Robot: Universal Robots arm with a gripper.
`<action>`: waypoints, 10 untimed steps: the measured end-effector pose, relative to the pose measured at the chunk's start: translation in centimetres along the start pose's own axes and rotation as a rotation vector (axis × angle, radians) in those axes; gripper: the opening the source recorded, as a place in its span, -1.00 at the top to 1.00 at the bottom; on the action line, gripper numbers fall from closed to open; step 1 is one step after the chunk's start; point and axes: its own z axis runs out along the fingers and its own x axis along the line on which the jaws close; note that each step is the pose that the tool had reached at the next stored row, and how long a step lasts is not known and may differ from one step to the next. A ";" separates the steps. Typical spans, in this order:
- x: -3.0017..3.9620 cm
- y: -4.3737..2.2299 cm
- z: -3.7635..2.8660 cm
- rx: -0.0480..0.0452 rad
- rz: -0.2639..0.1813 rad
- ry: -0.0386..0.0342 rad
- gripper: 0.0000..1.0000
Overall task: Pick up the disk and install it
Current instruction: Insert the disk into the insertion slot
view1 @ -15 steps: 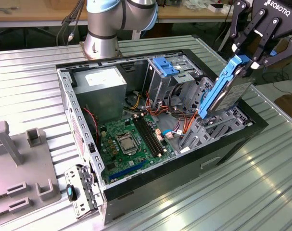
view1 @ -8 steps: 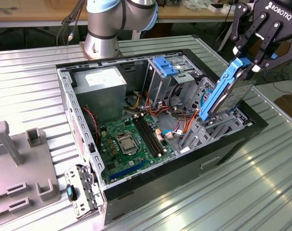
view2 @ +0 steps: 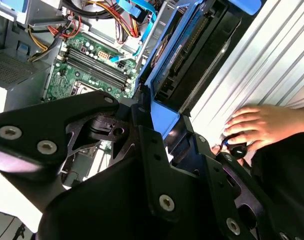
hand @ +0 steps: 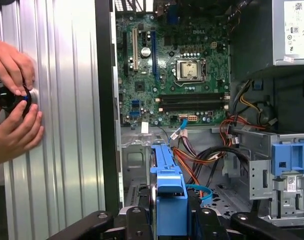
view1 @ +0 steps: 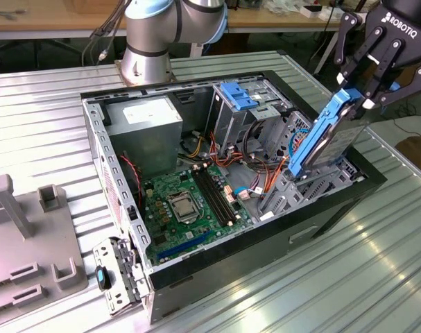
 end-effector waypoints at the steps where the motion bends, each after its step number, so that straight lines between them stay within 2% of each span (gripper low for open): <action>1: -0.01 -0.10 0.13 0.0001 0.007 0.0003 0.26; 3: -0.03 -0.09 0.27 0.0001 0.008 0.0001 0.26; 4: -0.15 -0.28 0.75 0.0001 0.006 0.0004 0.26; 6: -0.16 -0.36 1.29 0.0000 0.000 0.0000 0.26; 10: -0.16 -0.34 1.68 0.0000 -0.004 -0.0001 0.26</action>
